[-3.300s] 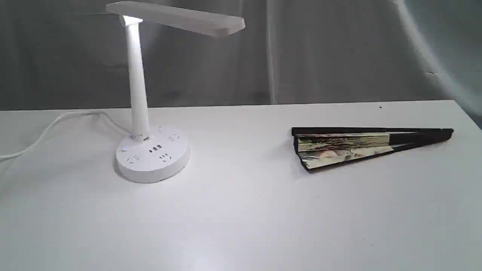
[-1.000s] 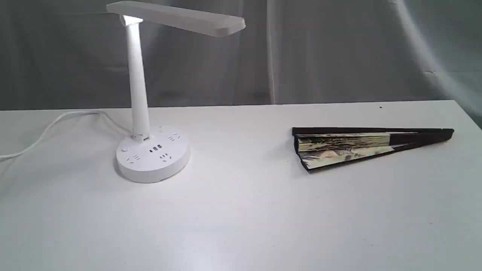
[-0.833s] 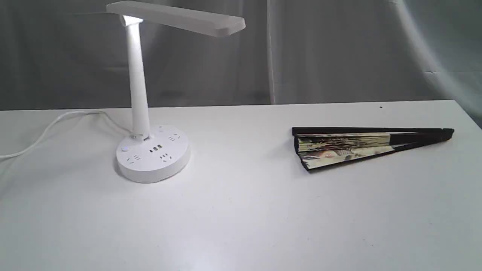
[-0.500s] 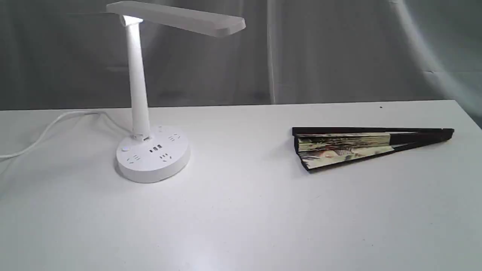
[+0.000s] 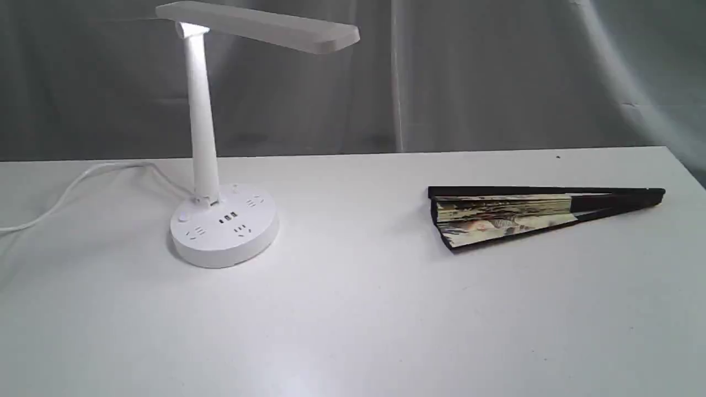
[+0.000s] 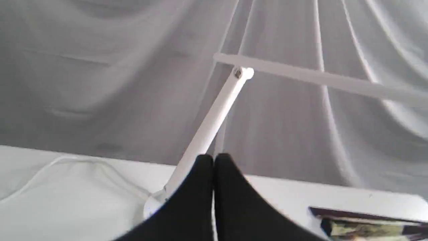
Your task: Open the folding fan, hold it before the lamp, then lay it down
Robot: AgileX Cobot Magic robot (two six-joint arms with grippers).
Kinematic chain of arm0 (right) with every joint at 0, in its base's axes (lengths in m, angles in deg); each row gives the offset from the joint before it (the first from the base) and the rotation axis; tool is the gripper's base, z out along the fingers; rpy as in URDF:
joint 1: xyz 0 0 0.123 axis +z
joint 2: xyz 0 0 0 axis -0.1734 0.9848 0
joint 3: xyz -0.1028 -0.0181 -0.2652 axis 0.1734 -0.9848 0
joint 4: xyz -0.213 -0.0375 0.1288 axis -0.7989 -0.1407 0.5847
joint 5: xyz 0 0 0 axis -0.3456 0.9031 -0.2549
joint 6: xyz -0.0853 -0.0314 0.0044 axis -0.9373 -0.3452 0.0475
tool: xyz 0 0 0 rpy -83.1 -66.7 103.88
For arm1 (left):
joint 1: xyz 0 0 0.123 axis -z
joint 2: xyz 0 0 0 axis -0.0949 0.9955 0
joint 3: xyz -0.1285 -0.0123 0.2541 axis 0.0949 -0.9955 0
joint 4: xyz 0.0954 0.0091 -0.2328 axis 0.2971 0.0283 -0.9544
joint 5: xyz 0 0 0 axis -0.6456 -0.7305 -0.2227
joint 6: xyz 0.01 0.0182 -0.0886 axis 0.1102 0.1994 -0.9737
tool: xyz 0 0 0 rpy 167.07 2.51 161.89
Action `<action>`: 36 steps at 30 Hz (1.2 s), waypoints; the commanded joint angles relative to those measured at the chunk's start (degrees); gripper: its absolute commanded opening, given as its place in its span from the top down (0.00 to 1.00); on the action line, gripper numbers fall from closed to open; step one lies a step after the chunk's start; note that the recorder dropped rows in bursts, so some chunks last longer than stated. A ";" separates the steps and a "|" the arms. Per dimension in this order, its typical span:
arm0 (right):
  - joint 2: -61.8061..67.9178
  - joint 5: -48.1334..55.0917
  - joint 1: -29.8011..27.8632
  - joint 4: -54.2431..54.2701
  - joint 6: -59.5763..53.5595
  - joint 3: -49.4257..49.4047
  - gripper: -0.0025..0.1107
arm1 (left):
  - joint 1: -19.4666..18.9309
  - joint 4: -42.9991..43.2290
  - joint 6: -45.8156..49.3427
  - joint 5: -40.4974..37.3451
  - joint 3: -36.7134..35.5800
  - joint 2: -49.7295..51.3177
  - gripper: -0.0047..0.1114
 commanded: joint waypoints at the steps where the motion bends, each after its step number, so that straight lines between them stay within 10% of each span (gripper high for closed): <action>1: -0.04 -0.78 -0.07 -0.18 -0.23 -0.17 0.98 | -0.16 0.60 5.15 0.01 2.77 9.66 0.96; 15: -0.04 -0.78 -0.07 -0.18 -0.23 -0.17 0.98 | 24.01 6.36 8.97 -0.27 18.53 50.68 0.96; 36: -0.04 -0.99 -0.07 -0.18 -0.23 -0.17 0.98 | 34.48 17.84 8.76 -1.74 60.69 88.00 0.96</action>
